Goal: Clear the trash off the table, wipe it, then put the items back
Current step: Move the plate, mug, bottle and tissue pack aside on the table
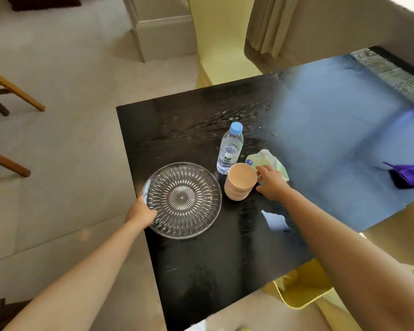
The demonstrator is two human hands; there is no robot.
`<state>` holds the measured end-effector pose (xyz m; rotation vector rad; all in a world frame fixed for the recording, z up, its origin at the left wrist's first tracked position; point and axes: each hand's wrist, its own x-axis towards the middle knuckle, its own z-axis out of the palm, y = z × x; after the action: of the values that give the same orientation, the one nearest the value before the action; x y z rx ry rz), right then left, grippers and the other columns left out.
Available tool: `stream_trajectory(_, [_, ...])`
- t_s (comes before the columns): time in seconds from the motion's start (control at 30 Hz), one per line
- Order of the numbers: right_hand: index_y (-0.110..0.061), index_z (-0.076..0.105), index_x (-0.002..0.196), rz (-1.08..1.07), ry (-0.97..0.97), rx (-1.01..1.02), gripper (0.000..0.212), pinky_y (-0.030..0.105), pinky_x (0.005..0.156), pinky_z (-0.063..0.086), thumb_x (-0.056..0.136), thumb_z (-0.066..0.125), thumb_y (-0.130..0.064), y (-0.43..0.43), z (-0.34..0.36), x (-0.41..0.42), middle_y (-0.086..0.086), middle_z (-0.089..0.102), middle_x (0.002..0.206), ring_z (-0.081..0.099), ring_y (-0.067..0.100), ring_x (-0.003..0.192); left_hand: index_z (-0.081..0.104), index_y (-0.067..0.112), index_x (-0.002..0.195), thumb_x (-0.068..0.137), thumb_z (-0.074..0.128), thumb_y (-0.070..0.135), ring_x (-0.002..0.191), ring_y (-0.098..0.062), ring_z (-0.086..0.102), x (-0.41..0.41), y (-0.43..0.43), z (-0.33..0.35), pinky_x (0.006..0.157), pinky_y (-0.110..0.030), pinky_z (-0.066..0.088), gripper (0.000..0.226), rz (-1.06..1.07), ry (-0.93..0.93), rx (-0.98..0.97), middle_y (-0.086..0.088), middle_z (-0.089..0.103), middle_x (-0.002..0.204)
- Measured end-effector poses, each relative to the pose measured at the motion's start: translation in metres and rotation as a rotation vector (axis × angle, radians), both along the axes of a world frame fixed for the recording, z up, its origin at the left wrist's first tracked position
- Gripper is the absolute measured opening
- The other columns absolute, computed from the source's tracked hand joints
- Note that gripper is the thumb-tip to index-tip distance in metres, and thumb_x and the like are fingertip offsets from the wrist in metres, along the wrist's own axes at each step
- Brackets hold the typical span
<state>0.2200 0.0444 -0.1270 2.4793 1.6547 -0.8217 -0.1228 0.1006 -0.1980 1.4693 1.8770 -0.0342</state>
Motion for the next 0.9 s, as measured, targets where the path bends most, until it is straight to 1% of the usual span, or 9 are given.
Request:
stream_trajectory(0.1, [-0.001, 0.053, 0.125, -0.049, -0.003, 0.032, 0.037, 0.041, 0.098, 0.044, 0.089, 0.05, -0.009, 0.004, -0.005, -0.002, 0.02, 0.047, 0.132, 0.049, 0.037, 0.116, 0.047, 0.008, 0.113, 0.081, 0.061, 0.018, 0.084, -0.037, 0.066, -0.002, 0.004, -0.005, 0.077, -0.043, 0.057, 0.035, 0.064, 0.02, -0.008, -0.017, 0.064, 0.108])
stream_trajectory(0.2, [0.001, 0.066, 0.095, -0.081, 0.02, -0.049, 0.021, 0.032, 0.069, 0.044, 0.088, 0.05, -0.01, 0.003, -0.008, -0.003, 0.021, 0.065, 0.101, 0.057, 0.037, 0.095, 0.048, 0.007, 0.108, 0.086, 0.061, 0.024, 0.062, -0.029, 0.066, -0.003, 0.007, -0.011, 0.061, -0.037, 0.057, 0.031, 0.143, -0.024, 0.023, -0.015, 0.064, 0.104])
stream_trajectory(0.27, [-0.004, 0.057, 0.069, -0.098, 0.02, -0.073, 0.026, 0.03, 0.06, 0.038, 0.091, 0.048, -0.013, -0.001, -0.01, -0.005, 0.014, 0.059, 0.077, 0.054, 0.031, 0.081, 0.048, 0.009, 0.104, 0.089, 0.057, 0.02, 0.054, -0.025, 0.064, -0.002, 0.006, -0.016, 0.05, -0.032, 0.053, 0.02, 0.219, -0.095, 0.05, -0.015, 0.063, 0.104])
stream_trajectory(0.33, [-0.017, 0.045, 0.059, -0.133, 0.051, -0.062, 0.035, 0.033, 0.067, 0.045, 0.094, 0.046, -0.018, -0.005, -0.015, -0.005, 0.008, 0.055, 0.074, 0.052, 0.026, 0.077, 0.047, 0.013, 0.091, 0.092, 0.052, 0.012, 0.063, -0.027, 0.064, -0.001, 0.002, -0.021, 0.045, -0.032, 0.055, 0.004, 0.379, -0.279, 0.043, -0.019, 0.06, 0.1])
stream_trajectory(0.4, [-0.019, 0.046, 0.062, -0.182, 0.116, -0.036, 0.032, 0.036, 0.075, 0.05, 0.094, 0.047, -0.018, -0.01, -0.014, -0.006, 0.008, 0.059, 0.079, 0.056, 0.024, 0.077, 0.045, 0.016, 0.084, 0.094, 0.046, 0.009, 0.069, -0.029, 0.065, -0.001, -0.001, -0.023, 0.044, -0.032, 0.057, 0.012, 0.5, -0.434, 0.012, -0.017, 0.058, 0.096])
stream_trajectory(0.53, [-0.002, 0.055, 0.075, -0.191, 0.176, 0.007, 0.03, 0.032, 0.065, 0.04, 0.097, 0.046, -0.02, -0.021, -0.011, -0.007, 0.016, 0.057, 0.077, 0.052, 0.026, 0.073, 0.043, 0.015, 0.1, 0.099, 0.041, 0.014, 0.069, -0.03, 0.068, -0.003, -0.006, -0.018, 0.047, -0.031, 0.058, 0.003, 0.531, -0.621, -0.044, -0.014, 0.066, 0.091])
stream_trajectory(0.63, [0.009, 0.059, 0.089, -0.235, 0.224, 0.096, 0.033, 0.039, 0.07, 0.048, 0.096, 0.046, -0.021, -0.029, -0.003, -0.004, 0.027, 0.065, 0.087, 0.06, 0.034, 0.075, 0.045, 0.019, 0.091, 0.1, 0.039, 0.019, 0.065, -0.027, 0.067, -0.003, -0.011, -0.011, 0.042, -0.028, 0.055, 0.011, 0.494, -0.607, 0.033, -0.011, 0.067, 0.084])
stream_trajectory(0.7, [0.01, 0.061, 0.089, -0.244, 0.267, 0.132, 0.03, 0.04, 0.073, 0.05, 0.094, 0.048, -0.018, -0.036, 0.005, 0.002, 0.026, 0.065, 0.087, 0.064, 0.037, 0.078, 0.045, 0.017, 0.096, 0.101, 0.036, 0.021, 0.063, -0.027, 0.063, -0.002, -0.015, -0.006, 0.038, -0.025, 0.053, 0.011, 0.485, -0.624, 0.061, -0.011, 0.065, 0.084])
stream_trajectory(0.9, [0.008, 0.063, 0.089, -0.257, 0.293, 0.243, 0.032, 0.034, 0.068, 0.049, 0.092, 0.051, -0.022, -0.063, 0.039, 0.028, 0.024, 0.069, 0.088, 0.058, 0.021, 0.059, 0.051, 0.015, 0.107, 0.099, 0.034, 0.029, 0.064, -0.02, 0.063, 0.009, -0.034, 0.019, 0.041, -0.023, 0.05, 0.024, 0.429, -0.591, 0.167, -0.008, 0.067, 0.084])
